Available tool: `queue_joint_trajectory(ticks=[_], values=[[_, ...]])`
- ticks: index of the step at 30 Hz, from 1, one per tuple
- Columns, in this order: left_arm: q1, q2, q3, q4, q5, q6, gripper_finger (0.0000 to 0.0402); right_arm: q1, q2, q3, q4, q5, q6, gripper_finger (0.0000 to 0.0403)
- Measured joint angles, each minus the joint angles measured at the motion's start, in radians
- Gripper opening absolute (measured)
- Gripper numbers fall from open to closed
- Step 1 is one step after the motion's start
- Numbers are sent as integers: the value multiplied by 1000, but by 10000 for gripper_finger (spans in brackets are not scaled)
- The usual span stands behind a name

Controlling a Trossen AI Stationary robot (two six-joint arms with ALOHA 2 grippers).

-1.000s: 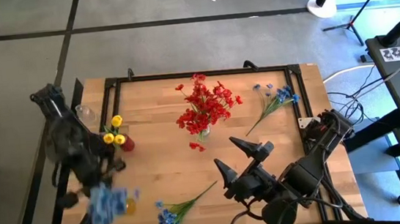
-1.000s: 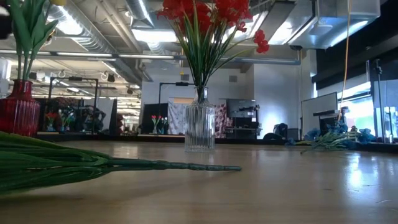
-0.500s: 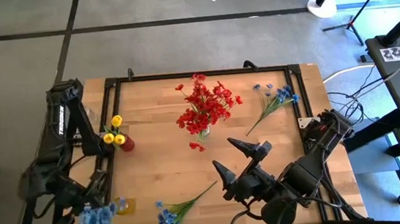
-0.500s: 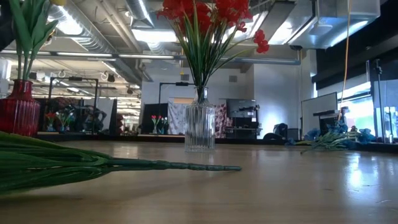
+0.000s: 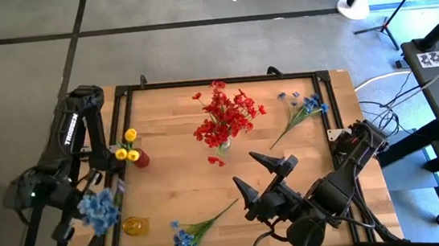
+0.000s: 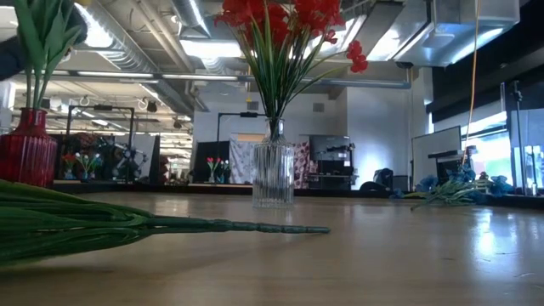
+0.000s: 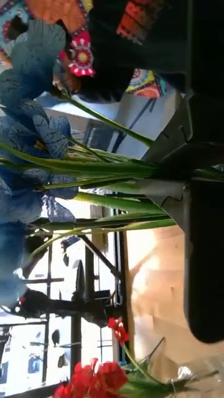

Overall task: Sort flowers into vase by color
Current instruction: Put the top left blue flower into the yellow vase

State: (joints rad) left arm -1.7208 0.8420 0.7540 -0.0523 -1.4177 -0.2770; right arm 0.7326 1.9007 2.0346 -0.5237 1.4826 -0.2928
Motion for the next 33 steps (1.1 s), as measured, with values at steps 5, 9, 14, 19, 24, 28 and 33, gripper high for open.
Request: queue_joint_trajectory(ticks=[5, 9, 14, 19, 24, 28, 33], values=[[-78, -68, 0, -32, -37, -13, 11, 0, 0, 0, 0, 0, 1, 390], [-116, -76, 1, -88, -55, -78, 11, 0, 0, 0, -5, 0, 24, 390], [-119, -43, 1, -145, -136, -169, 11, 0, 0, 0, -20, -1, 29, 390], [-63, 17, 1, -153, -152, -280, 11, 0, 0, 0, -19, -1, 38, 390], [29, 43, 1, -148, -110, -311, 11, -13, 0, 0, -19, -2, 44, 390], [181, 43, 1, -130, 55, -296, 11, -35, 0, 0, -26, -39, 61, 390], [387, 37, 1, -13, 359, -78, 11, -60, 0, 0, -27, -89, 61, 390]])
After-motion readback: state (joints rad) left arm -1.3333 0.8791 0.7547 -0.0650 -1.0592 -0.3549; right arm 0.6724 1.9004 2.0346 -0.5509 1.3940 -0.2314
